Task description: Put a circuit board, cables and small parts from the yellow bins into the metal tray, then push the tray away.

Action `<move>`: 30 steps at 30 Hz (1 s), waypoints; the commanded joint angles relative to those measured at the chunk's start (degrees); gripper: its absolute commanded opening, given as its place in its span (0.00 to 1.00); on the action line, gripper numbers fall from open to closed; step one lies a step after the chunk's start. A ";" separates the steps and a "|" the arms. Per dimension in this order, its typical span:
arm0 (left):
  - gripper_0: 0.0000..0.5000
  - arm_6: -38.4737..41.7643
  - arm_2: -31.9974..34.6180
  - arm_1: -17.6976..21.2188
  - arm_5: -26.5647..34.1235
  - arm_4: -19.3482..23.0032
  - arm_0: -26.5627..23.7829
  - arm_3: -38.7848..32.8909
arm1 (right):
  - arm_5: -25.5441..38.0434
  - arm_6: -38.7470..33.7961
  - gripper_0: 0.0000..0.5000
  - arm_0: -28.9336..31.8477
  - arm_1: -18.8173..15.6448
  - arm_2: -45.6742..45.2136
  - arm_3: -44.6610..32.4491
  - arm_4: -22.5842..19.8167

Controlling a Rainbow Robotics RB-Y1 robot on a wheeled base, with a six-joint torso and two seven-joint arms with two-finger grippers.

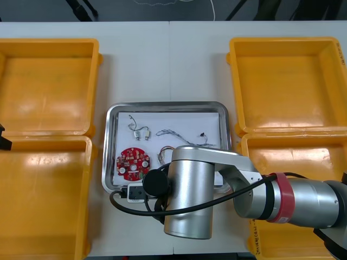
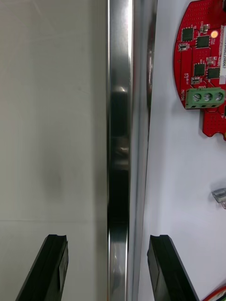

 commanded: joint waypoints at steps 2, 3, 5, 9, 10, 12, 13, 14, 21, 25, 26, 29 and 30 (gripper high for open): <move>1.00 -3.59 1.84 -0.43 0.37 -0.52 0.91 -1.49 | -1.04 1.58 0.99 -1.85 2.11 2.06 0.93 0.95; 1.00 -3.59 1.84 -0.43 0.37 -0.52 0.91 -1.49 | -1.04 1.58 0.99 -1.85 2.20 2.24 1.19 1.21; 1.00 -3.59 1.84 -0.43 0.37 -0.52 0.91 -1.49 | -1.04 1.58 0.98 -1.85 2.37 2.59 1.19 1.91; 1.00 -3.59 1.84 -0.43 0.37 -0.52 0.91 -1.49 | -1.04 1.58 0.99 -1.85 2.37 3.38 1.19 2.26; 1.00 -3.59 1.84 -0.43 0.37 -0.52 0.91 -1.49 | -1.04 1.40 0.99 -1.85 2.37 3.47 1.19 2.35; 1.00 -3.59 1.84 -0.43 0.37 -0.52 0.91 -1.49 | -1.04 1.49 0.98 -1.85 2.37 3.73 1.45 2.35; 1.00 -3.59 1.84 -0.43 0.37 -0.52 0.91 -1.49 | -1.04 1.49 0.99 -1.94 2.55 3.82 1.72 2.35; 1.00 -3.59 1.84 -0.43 0.37 -0.52 0.91 -1.49 | -1.04 1.58 0.99 -1.85 2.64 3.91 2.07 2.35; 1.00 -3.59 1.84 -0.43 0.37 -0.52 0.91 -1.49 | -1.13 1.23 0.99 -2.21 3.43 4.70 3.30 2.79; 1.00 -3.59 1.84 -0.43 0.37 -0.52 0.91 -1.49 | -1.22 1.23 0.91 -2.38 3.52 4.70 3.48 2.79; 1.00 -3.59 1.84 -0.43 0.37 -0.52 0.91 -1.49 | -1.22 1.32 0.80 -2.38 3.52 4.70 3.48 2.79; 1.00 -3.59 1.84 -0.43 0.37 -0.52 0.91 -1.49 | -1.22 1.23 0.22 -2.38 3.43 4.70 3.48 2.97; 1.00 -3.59 1.84 -0.43 0.37 -0.52 0.91 -1.49 | -1.22 1.14 0.14 -2.38 3.52 4.70 3.48 2.97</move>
